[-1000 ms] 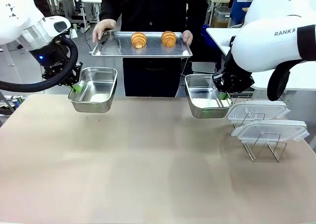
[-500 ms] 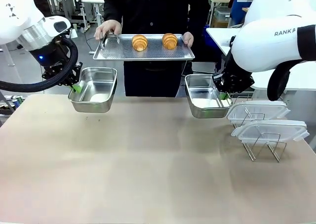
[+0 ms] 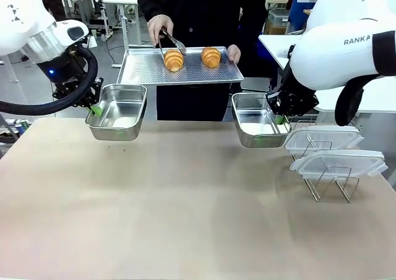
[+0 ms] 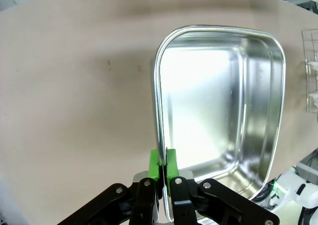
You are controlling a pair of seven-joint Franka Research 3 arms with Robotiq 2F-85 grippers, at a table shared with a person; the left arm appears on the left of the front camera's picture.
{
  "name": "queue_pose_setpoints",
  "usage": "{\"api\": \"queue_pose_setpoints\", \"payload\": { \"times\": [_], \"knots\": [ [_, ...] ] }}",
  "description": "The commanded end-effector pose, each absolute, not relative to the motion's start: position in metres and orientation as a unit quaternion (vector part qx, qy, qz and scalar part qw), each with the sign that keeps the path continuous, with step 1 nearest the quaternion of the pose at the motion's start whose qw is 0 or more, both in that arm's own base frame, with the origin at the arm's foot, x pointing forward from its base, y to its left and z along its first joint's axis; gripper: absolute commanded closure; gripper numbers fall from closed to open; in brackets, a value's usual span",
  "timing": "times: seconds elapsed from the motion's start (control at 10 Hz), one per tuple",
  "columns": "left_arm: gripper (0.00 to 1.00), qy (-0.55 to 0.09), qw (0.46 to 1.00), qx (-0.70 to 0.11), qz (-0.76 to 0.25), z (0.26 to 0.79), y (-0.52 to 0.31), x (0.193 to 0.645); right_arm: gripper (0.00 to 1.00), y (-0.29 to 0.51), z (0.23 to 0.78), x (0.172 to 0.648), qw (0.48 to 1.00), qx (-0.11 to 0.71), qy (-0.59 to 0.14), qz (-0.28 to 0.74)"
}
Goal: Place the bread in airtight containers.
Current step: Once an object is inside an Airtight Container , place the container in the center of the table.
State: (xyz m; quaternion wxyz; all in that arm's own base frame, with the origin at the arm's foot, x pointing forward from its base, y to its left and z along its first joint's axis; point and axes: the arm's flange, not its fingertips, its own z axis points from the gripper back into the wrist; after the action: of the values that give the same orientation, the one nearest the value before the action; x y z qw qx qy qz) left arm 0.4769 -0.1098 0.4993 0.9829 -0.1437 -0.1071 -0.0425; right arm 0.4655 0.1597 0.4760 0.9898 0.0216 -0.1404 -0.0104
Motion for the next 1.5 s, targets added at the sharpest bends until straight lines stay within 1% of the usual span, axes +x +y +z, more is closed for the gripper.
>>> {"api": "queue_pose_setpoints", "payload": {
  "times": [0.0, 1.4],
  "knots": [
    [1.00, -0.111, 0.983, -0.139, -0.045, 0.5028, -0.1101, 0.4771, 1.00, 0.1603, 0.4816, 0.4673, 0.989, 0.026, -0.146, -0.015],
    [1.00, -0.111, 0.983, -0.139, -0.045, 0.5028, -0.1101, 0.4771, 1.00, 0.1603, 0.4816, 0.4673, 0.989, 0.026, -0.146, -0.015]
  ]
}}
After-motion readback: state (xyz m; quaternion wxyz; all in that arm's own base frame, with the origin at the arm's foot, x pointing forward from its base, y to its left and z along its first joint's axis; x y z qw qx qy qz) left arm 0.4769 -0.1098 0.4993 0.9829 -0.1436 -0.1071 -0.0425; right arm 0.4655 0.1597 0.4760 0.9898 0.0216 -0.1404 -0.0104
